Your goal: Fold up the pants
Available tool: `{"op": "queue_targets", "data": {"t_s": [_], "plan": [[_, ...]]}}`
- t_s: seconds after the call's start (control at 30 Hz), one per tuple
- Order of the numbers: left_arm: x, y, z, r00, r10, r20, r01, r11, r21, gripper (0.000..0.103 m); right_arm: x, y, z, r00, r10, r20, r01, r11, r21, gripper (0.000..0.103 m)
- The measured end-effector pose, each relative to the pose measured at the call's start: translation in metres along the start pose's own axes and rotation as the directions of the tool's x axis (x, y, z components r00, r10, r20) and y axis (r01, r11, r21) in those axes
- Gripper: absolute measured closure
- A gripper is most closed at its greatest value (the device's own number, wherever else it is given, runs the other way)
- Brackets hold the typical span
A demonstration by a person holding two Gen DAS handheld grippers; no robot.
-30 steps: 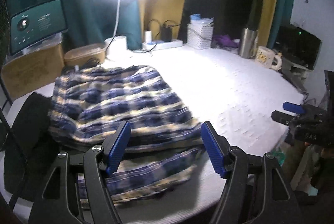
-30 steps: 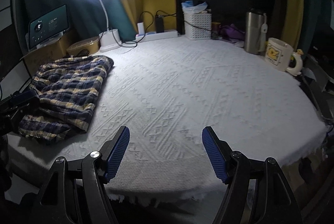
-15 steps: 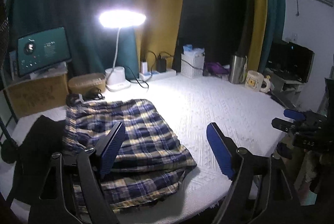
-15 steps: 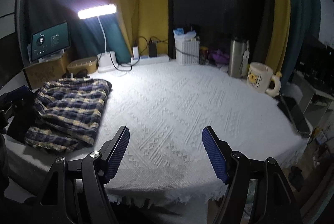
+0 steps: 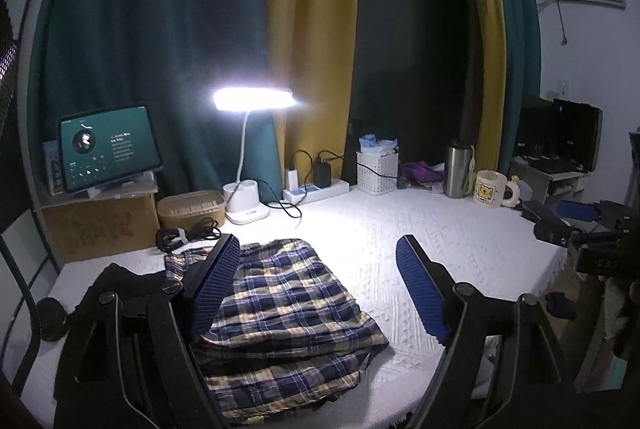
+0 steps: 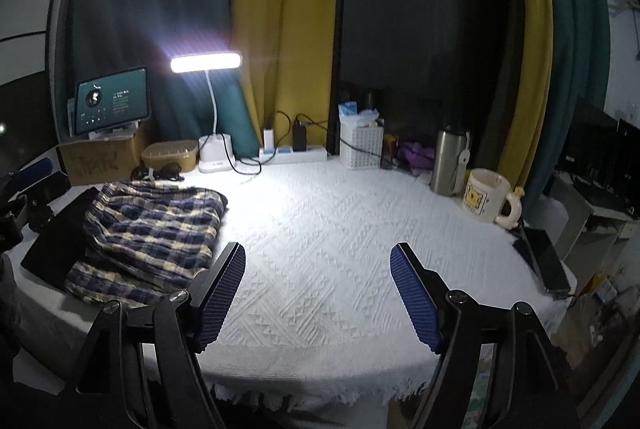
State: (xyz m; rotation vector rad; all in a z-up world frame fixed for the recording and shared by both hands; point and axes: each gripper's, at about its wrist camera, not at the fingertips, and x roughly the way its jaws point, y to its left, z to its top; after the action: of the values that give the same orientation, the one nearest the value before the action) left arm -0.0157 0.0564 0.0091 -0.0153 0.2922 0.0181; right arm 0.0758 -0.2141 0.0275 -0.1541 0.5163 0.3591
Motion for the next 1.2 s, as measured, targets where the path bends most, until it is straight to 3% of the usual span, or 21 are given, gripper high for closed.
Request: {"op": "queue_targets", "data": {"t_s": [0.3,0.4,0.6,1.2], "plan": [[-0.02,-0.002,0.017,0.998,0.026,0.055,-0.026,1.0,0.001,0.021,-0.029,0.007,0.018,0.995,0.005,0.095,-0.005,1.0,-0.002,0.016],[-0.027,-0.002,0.021,0.995,0.04,0.087,-0.039,0.999,-0.006,0.009,-0.039,0.008,0.024,0.993,0.004,0.121,-0.003,1.0,-0.007,0.015],[-0.039,-0.001,0.029,0.989,0.048,0.143,-0.046,0.999,-0.016,0.003,-0.057,0.006,0.028,0.987,-0.017,0.16,0.018,1.0,-0.003,0.014],[-0.073,-0.011,0.049,0.961,0.037,0.275,-0.035,0.999,-0.012,0.001,-0.107,-0.005,0.043,0.96,-0.061,0.272,0.057,0.998,0.022,0.009]]}}
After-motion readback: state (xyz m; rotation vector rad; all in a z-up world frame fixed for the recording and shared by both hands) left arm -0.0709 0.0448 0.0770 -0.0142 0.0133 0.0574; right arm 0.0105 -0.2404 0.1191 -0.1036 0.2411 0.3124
